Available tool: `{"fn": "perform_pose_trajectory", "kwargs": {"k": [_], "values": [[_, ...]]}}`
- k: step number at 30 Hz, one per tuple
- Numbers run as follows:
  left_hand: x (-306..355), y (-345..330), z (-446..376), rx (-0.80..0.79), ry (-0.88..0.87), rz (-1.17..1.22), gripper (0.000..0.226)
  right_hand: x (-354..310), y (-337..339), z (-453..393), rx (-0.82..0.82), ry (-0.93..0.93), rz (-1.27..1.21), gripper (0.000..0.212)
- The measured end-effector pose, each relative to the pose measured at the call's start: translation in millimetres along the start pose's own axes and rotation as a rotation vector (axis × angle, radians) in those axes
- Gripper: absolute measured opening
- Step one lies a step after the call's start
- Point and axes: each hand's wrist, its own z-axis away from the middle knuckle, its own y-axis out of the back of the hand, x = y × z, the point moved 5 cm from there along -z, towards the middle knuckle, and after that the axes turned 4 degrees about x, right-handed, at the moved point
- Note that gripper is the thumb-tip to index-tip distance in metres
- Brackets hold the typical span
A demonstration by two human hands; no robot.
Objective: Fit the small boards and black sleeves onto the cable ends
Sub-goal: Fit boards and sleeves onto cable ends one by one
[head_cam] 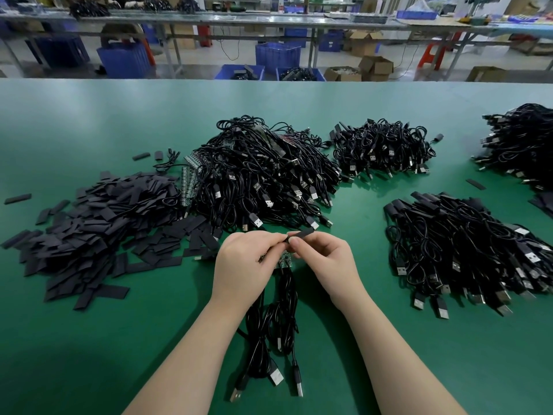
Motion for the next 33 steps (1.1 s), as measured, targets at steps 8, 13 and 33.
{"fn": "perform_pose_trajectory", "kwargs": {"k": [8, 13, 33], "values": [[2.7, -0.8, -2.3, -0.030, -0.008, -0.027, 0.017, 3.0, -2.9, 0.3, 0.017, -0.007, 0.033, 0.010], [2.7, -0.5, -3.9, -0.049, -0.020, -0.038, 0.016, 3.6, -1.5, 0.5, 0.030, -0.012, 0.028, 0.011], [3.3, 1.1, 0.2, 0.009, -0.125, -0.032, 0.020, 0.9, -4.5, 0.7, -0.111, -0.036, -0.022, 0.017]]}}
